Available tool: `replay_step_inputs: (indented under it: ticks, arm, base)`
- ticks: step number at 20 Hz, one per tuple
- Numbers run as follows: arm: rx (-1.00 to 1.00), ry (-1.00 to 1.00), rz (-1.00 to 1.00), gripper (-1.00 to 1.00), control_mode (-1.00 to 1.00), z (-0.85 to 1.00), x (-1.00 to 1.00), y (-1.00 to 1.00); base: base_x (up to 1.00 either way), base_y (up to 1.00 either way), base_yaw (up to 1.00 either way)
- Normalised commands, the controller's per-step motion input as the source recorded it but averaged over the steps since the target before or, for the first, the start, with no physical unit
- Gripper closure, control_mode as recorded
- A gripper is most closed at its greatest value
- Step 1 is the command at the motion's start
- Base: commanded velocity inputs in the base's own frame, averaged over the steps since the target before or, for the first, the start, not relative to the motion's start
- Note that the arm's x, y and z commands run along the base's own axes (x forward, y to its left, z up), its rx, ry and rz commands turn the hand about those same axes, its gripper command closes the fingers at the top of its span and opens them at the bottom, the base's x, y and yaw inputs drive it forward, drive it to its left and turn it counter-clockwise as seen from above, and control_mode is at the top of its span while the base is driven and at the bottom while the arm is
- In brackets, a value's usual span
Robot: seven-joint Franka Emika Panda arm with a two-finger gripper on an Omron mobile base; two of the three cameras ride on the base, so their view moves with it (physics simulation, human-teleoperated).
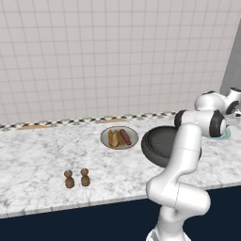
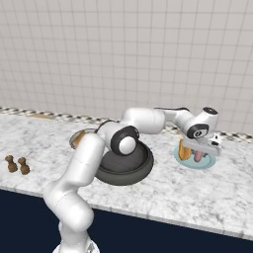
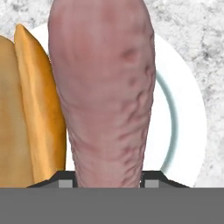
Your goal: Place one bun and one sausage from the bowl on each plate.
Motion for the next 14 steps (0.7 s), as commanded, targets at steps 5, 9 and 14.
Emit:
replay_step_inputs:
  ticks: [5,9,14]
  arm:
    - [0.00,0.00,0.10,-1.00,-1.00,0.00,0.12,0.00]
    - [0.00,0.00,0.01,-1.00,-1.00,0.00,0.00,-0.04]
    - [0.00,0.00,0.00,-1.00,-1.00,0.00,-0.02,0.00]
  base:
    - [0.00,0.00,0.00]
    - [0.00,0.00,0.00]
    - [0.00,0.00,0.00]
